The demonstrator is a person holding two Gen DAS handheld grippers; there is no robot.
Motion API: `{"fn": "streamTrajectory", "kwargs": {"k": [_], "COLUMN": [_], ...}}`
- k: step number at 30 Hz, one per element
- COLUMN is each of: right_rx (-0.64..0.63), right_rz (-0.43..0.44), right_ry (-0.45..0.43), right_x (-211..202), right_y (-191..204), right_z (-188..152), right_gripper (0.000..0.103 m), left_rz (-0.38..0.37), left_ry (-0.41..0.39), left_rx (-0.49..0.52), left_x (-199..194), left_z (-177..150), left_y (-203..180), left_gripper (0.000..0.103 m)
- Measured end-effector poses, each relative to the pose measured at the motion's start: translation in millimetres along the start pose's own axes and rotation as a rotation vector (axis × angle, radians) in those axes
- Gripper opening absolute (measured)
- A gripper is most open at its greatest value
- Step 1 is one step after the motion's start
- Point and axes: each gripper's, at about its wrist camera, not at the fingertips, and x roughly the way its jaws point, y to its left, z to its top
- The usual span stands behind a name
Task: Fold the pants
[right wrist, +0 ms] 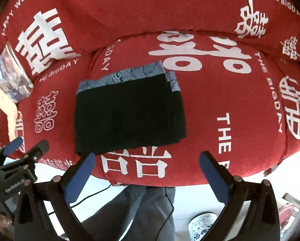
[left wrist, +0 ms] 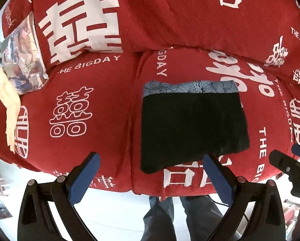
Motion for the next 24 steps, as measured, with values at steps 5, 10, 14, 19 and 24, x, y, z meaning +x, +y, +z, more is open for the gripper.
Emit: {"fn": "streamTrajectory", "kwargs": {"k": [5,10,14,19,24], "right_rx": [-0.008,-0.018,-0.039,-0.051,-0.067], "right_rz": [-0.028,-0.054,-0.078,-0.088,-0.084], "right_ry": [0.013,0.011,0.01,0.005,0.011], "right_x": [0,0,-1,-2,0], "right_y": [8,12,16,20,23], "right_z": [0,1,4,8,8], "right_gripper": [0.103,0.103,0.103,0.103,0.103], "left_rz": [0.001,-0.003,-0.011,-0.007,-0.008], "left_ry": [0.002,0.011,0.021,0.026,0.024], "left_rx": [-0.001,-0.01,-0.023,-0.021,-0.018], "left_x": [0,2,4,4,4], "left_z": [0,-2,-3,-3,-4], "left_y": [0,-2,-3,-4,-6], "left_gripper": [0.102,0.102,0.102,0.102,0.102]}}
